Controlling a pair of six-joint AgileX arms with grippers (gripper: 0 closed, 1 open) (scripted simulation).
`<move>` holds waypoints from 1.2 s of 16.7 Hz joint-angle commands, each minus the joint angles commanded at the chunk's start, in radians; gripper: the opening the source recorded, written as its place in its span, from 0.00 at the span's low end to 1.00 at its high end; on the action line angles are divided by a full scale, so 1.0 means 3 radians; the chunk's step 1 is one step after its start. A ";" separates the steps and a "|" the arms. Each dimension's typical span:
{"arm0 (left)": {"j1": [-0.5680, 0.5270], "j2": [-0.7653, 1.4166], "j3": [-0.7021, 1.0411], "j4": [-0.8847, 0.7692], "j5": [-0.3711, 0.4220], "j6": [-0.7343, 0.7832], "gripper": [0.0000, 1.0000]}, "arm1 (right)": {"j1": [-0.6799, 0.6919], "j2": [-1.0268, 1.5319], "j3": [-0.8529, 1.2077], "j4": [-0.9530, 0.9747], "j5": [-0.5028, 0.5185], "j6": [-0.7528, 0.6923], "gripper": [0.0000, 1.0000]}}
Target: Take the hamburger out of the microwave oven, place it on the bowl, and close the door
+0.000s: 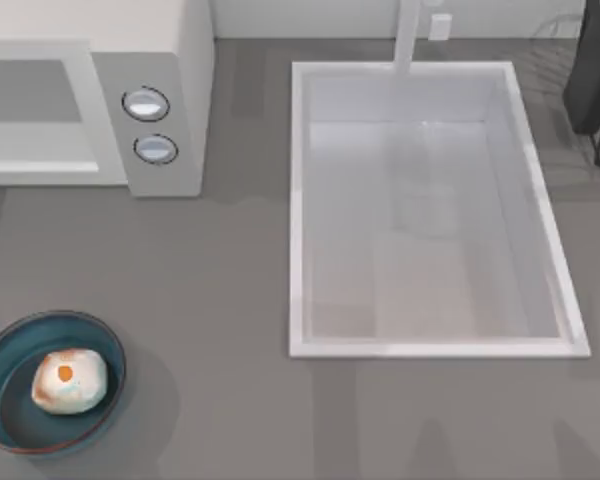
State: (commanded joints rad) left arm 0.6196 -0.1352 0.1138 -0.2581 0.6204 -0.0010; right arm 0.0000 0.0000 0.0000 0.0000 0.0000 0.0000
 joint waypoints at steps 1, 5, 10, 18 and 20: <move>-0.0009 -0.0035 0.0070 -0.0094 -0.0009 -0.0001 0.00 | 0.0000 0.0000 0.0000 0.0000 0.0000 0.0000 1.00; -0.0025 -0.0071 0.0142 -0.0178 -0.0025 -0.0001 0.00 | 0.0000 0.0000 0.0000 0.0000 0.0000 0.0000 1.00; 0.0065 0.0151 0.0311 -0.0244 0.0006 0.0131 0.00 | 0.0000 0.0000 0.0000 0.0000 0.0000 0.0000 1.00; 0.0663 0.2166 0.1696 -0.0801 0.0180 0.1173 0.00 | 0.0000 0.0000 0.0000 0.0000 0.0000 0.0000 1.00; 0.0827 0.2884 0.2128 -0.0965 0.0209 0.1504 0.00 | 0.0000 0.0000 0.0000 0.0000 0.0000 0.0000 1.00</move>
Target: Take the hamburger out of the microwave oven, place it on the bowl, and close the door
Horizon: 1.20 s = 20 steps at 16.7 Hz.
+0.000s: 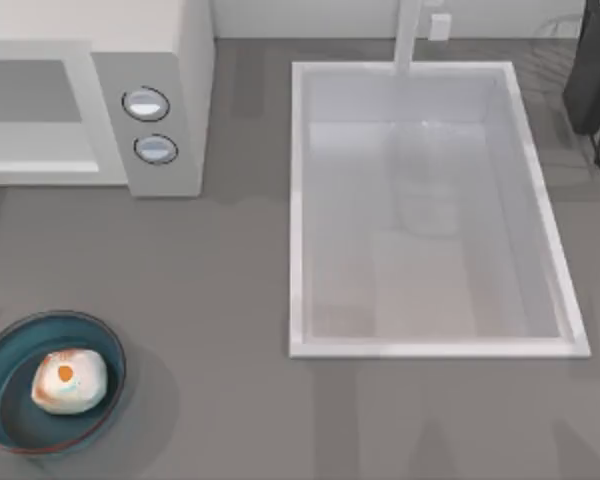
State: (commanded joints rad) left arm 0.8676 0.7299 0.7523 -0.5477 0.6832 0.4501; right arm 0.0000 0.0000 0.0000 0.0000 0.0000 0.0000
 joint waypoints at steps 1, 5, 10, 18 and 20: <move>0.0077 0.0366 0.0214 -0.0079 0.0009 0.0165 0.00 | 0.0000 0.0000 0.0000 0.0000 0.0000 0.0000 1.00; 0.0331 0.1760 0.1012 -0.0360 0.0012 0.0785 0.00 | 0.0000 0.0000 0.0000 0.0000 0.0000 0.0000 1.00; 0.0521 0.2960 0.1738 -0.0596 -0.0031 0.1357 0.00 | 0.0000 0.0000 0.0000 0.0000 0.0000 0.0000 1.00; 0.0554 0.3279 0.1951 -0.0660 -0.0054 0.1533 0.00 | 0.0000 0.0000 0.0000 0.0000 0.0000 0.0000 1.00; 0.0556 0.3299 0.1910 -0.0609 -0.0054 0.1534 0.00 | 0.0000 0.0000 0.0000 0.0000 0.0000 0.0000 1.00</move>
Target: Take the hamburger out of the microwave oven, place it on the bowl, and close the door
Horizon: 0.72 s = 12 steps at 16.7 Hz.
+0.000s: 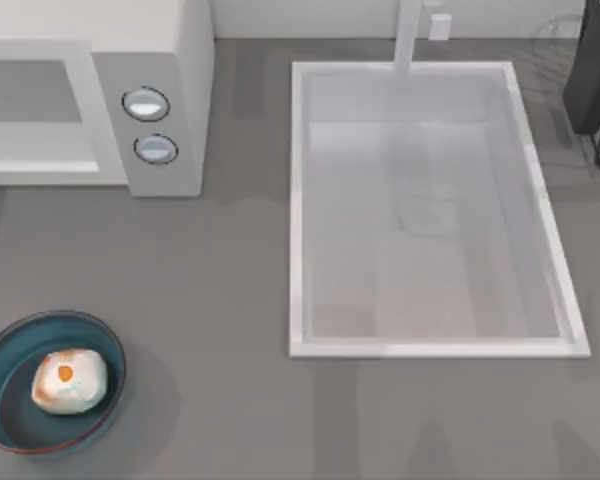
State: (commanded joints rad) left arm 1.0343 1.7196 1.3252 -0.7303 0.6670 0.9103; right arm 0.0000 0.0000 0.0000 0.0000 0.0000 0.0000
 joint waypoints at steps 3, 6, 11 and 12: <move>0.0007 0.0103 -0.0211 0.0308 0.0002 0.0005 0.00 | 0.0000 0.0000 0.0000 0.0000 0.0000 0.0000 1.00; 0.0016 0.0242 -0.0500 0.0767 0.0005 0.0012 0.00 | 0.0000 0.0000 0.0000 0.0000 0.0000 0.0000 1.00; 0.0025 0.0404 -0.0835 0.1235 0.0009 0.0019 0.00 | 0.0000 0.0000 0.0000 0.0000 0.0000 0.0000 1.00; 0.0025 0.0404 -0.0836 0.1237 0.0009 0.0019 0.00 | 0.0000 0.0000 0.0000 0.0000 0.0000 0.0000 1.00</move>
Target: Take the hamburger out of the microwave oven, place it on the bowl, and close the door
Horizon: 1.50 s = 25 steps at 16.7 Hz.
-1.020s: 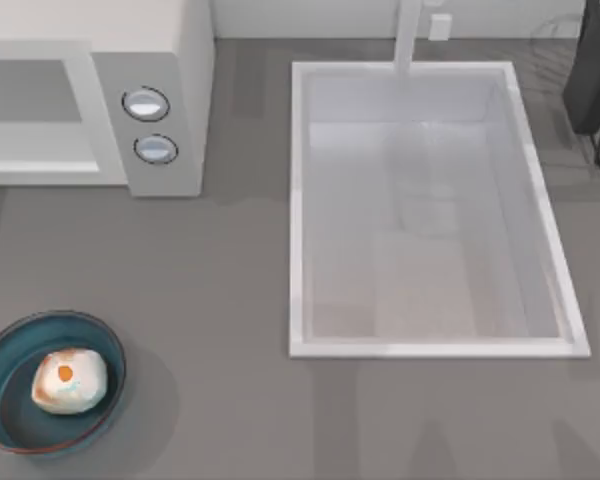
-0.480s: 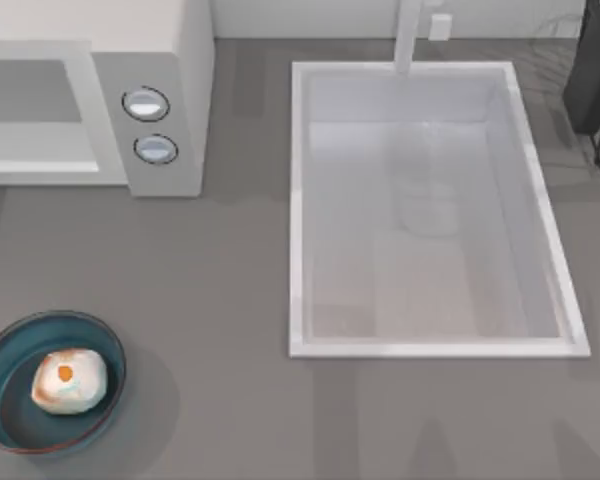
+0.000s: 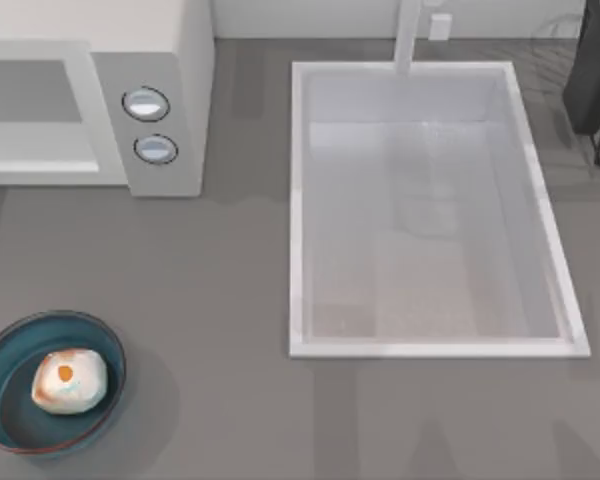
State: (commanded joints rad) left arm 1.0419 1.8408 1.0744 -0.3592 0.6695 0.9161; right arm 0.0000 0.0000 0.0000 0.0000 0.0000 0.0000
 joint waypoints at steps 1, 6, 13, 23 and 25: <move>0.0000 0.0000 0.0000 0.0000 0.0000 0.0000 0.00 | 0.0000 0.0000 0.0000 0.0000 0.0000 0.0000 1.00; -0.0156 -0.0251 -0.0245 0.0120 -0.0071 -0.0154 0.00 | 0.0000 0.0000 0.0000 0.0000 0.0000 0.0000 1.00; -0.0610 -0.1030 -0.1210 0.0563 -0.0298 -0.0651 0.00 | 0.0000 0.0000 0.0000 0.0000 0.0000 0.0000 1.00; -0.1178 -0.1580 -0.1674 0.0727 -0.0627 -0.1181 0.00 | 0.0000 0.0000 0.0000 0.0000 0.0000 0.0000 1.00; -0.1493 -0.1874 -0.1909 0.0809 -0.0799 -0.1465 0.00 | 0.0000 0.0000 0.0000 0.0000 0.0000 0.0000 1.00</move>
State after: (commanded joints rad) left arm 0.5940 1.2786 0.5017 -0.1166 0.4298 0.4767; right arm 0.0000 0.0000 0.0000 0.0000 0.0000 0.0000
